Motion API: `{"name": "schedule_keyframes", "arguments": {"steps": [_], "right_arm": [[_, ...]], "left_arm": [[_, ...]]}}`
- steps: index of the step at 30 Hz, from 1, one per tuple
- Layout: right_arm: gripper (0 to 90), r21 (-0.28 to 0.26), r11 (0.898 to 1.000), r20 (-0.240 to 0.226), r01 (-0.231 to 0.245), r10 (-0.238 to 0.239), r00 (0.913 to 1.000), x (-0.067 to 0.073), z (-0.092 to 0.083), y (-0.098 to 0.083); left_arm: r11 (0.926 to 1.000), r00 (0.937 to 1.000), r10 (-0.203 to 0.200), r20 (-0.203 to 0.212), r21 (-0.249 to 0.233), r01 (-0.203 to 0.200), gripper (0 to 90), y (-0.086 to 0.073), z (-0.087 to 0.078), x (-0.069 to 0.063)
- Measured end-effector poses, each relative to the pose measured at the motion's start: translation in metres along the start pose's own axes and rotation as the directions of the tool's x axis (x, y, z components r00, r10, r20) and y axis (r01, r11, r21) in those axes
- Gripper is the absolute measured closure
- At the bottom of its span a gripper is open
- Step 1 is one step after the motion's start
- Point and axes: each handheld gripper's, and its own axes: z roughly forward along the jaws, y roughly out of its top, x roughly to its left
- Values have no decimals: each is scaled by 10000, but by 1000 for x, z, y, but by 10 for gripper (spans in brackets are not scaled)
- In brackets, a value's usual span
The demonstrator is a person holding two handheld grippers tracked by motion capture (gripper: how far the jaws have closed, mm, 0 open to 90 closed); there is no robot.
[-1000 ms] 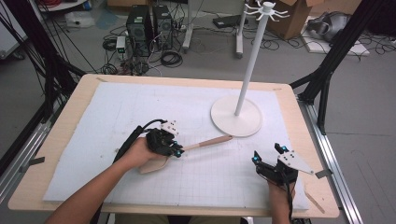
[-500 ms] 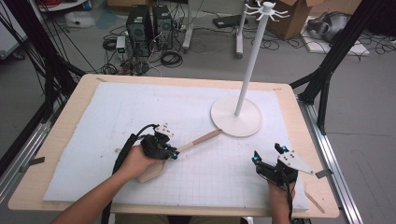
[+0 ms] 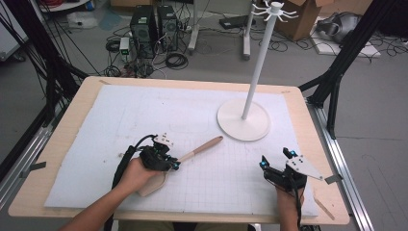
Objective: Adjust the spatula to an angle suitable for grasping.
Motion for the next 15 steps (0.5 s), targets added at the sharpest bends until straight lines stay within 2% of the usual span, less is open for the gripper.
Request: {"name": "schedule_keyframes", "arguments": {"steps": [1,4,7,8,15], "right_arm": [[155,-29,10000,7,49,-49,10000,0,0,0],[156,34,10000,14,4,-4,10000,0,0,0],[155,-13,10000,36,73,-73,10000,0,0,0],[156,-14,10000,28,85,-85,10000,0,0,0],[156,25,10000,8,41,-41,10000,0,0,0]], "left_arm": [[10000,10000,4,-35,88,-4,777,-2,-1,1],[9995,9994,-298,-169,-108,296,776,-3,-2,1],[9995,9991,-310,-299,35,311,776,-2,-1,-1],[9998,9989,-181,-425,108,186,776,-1,0,-3],[9994,9986,-198,-494,258,211,769,0,1,-4]]}}
